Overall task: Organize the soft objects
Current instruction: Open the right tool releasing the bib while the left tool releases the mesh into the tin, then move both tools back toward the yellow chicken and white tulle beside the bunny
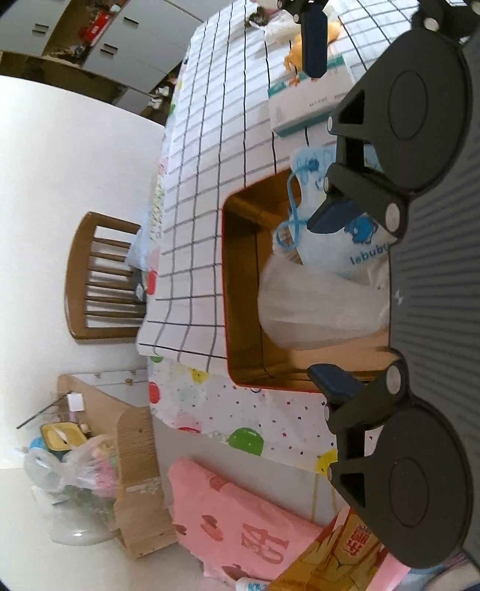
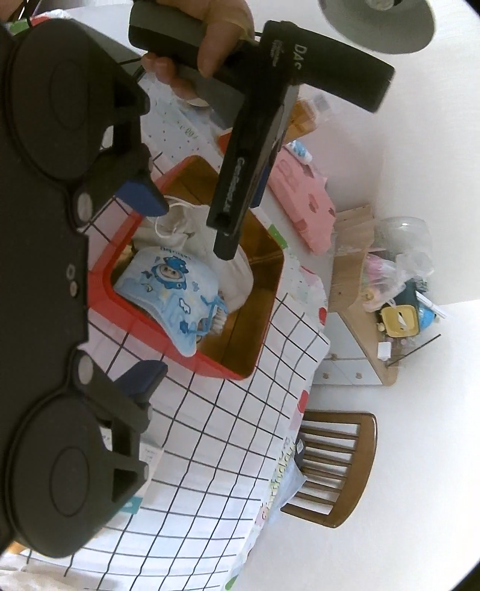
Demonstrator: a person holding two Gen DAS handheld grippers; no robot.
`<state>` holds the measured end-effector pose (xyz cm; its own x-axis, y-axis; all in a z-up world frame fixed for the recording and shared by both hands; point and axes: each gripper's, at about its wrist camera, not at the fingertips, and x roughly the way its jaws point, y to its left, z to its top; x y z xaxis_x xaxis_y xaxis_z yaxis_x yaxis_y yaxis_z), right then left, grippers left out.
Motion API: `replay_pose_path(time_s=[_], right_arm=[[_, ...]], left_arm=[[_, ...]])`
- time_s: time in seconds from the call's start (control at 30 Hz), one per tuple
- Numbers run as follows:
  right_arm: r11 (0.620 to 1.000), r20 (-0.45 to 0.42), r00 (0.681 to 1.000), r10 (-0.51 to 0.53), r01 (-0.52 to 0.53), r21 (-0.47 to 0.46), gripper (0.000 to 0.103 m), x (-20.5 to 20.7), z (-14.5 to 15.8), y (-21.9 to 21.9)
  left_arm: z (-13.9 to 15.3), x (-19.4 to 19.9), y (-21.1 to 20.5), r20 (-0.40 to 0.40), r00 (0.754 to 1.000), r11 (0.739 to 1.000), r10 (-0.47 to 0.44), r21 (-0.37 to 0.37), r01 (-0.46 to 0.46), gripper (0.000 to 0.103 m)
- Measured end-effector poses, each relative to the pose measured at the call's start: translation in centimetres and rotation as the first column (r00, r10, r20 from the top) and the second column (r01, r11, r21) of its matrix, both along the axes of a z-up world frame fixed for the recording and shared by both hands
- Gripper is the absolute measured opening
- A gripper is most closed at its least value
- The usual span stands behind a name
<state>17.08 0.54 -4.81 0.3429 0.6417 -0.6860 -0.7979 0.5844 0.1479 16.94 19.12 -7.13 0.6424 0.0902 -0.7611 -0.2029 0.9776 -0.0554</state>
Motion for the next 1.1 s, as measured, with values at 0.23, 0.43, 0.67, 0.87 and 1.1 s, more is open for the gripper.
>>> replay_pose_path(time_s=[0.23, 0.43, 0.67, 0.87, 1.1], right_arm=[[0.999, 0.039, 0.999, -0.019, 0.018, 0.043, 0.092, -1.1, 2.1, -3.5], [0.995, 0.063, 0.997, -0.042, 0.036, 0.093, 0.096, -1.8, 4.0, -7.2], [0.987, 0.085, 0.992, -0.096, 0.084, 0.135, 0.098, -2.3, 5.1, -11.6], [0.977, 0.081, 0.985, -0.154, 0.139, 0.162, 0.102, -2.0, 5.1, -15.3], [0.975, 0.114, 0.975, -0.193, 0.177, 0.138, 0.102, -1.4, 4.4, -19.0]], left_arm=[[2.3, -1.9, -2.6, 0.045, 0.998, 0.999, -0.032, 0.001, 0.032, 0.079], [4.4, -3.1, -5.2, 0.097, 0.994, 0.998, -0.056, -0.009, 0.057, 0.086], [5.6, -3.6, -8.5, 0.13, 0.99, 0.998, -0.053, -0.02, 0.056, 0.086], [6.0, -3.5, -11.6, 0.154, 0.986, 0.998, -0.058, 0.004, 0.058, 0.101], [5.3, -2.5, -14.6, 0.161, 0.986, 0.999, -0.032, 0.008, 0.031, 0.103]])
